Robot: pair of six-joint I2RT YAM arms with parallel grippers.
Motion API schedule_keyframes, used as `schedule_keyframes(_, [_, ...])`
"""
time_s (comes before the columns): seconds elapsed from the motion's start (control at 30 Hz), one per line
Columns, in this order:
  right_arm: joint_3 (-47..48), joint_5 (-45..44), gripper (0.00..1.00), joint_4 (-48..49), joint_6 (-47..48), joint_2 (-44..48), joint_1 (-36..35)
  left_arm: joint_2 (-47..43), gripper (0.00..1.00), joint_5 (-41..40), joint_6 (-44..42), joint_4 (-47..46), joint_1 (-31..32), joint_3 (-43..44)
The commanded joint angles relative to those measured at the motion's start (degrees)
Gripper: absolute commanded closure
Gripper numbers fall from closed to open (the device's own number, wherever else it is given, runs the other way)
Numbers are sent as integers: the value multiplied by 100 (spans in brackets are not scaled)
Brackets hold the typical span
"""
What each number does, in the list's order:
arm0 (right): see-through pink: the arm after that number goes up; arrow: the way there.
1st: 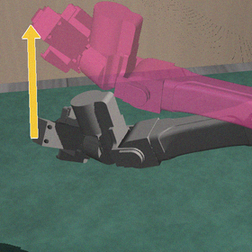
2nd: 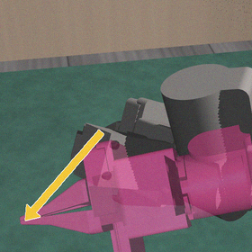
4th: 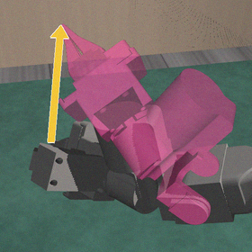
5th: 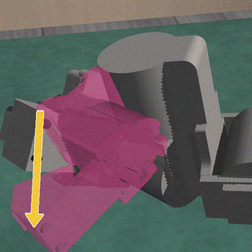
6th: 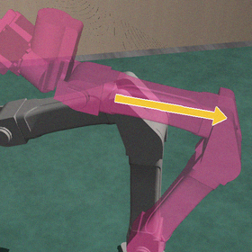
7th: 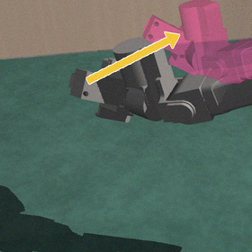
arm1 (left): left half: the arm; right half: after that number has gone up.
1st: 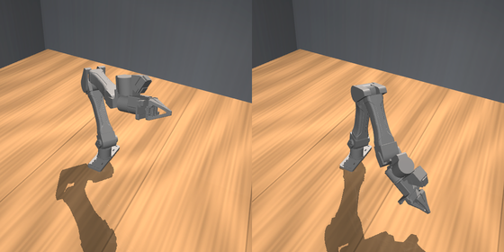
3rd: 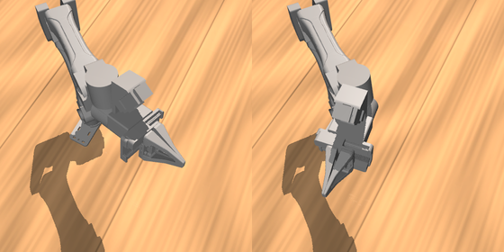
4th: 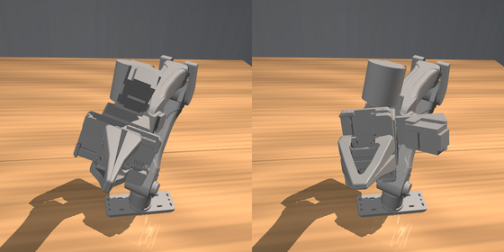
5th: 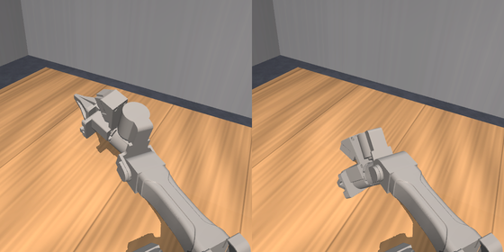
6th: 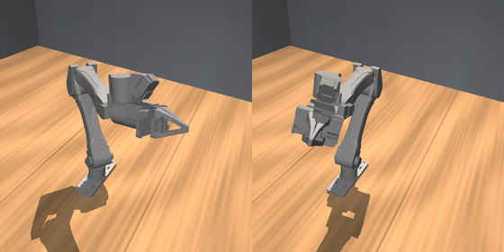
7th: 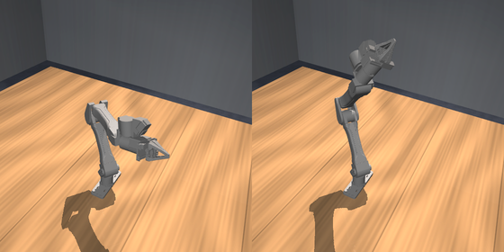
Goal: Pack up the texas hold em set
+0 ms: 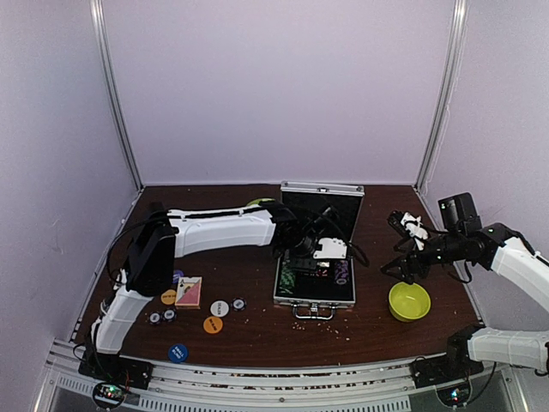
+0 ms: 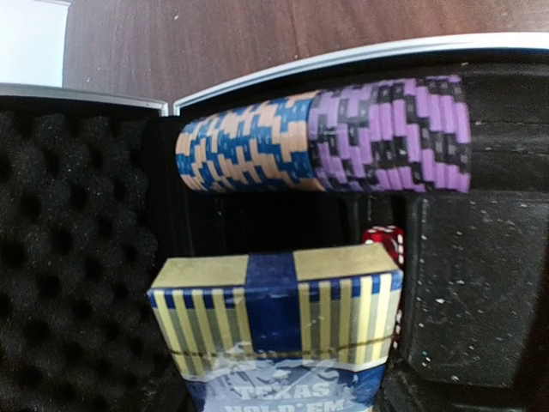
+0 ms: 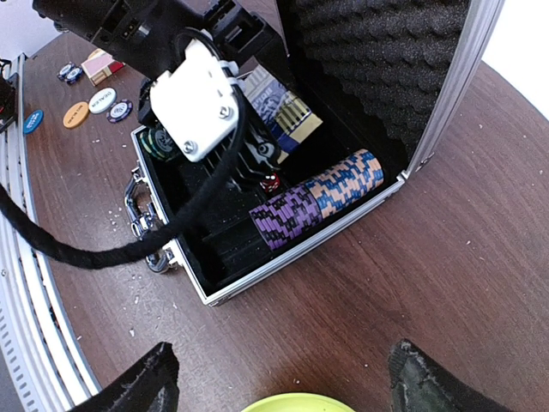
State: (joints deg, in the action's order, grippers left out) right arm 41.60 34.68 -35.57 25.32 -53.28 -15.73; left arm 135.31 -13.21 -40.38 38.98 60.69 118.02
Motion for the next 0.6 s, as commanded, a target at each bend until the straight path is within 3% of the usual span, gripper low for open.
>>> schedule_keyframes(0.0, [-62,-16,16,-59,41,-62,26,248,44,-464,-184,-501,-13,423])
schedule_keyframes(0.3, [-34,-5,16,-110,74,-137,26,523,44,-639,-181,-649,-22,616])
schedule_keyframes(0.57, [-26,-12,16,-116,99,-190,23,541,38,-593,-198,-600,-25,532])
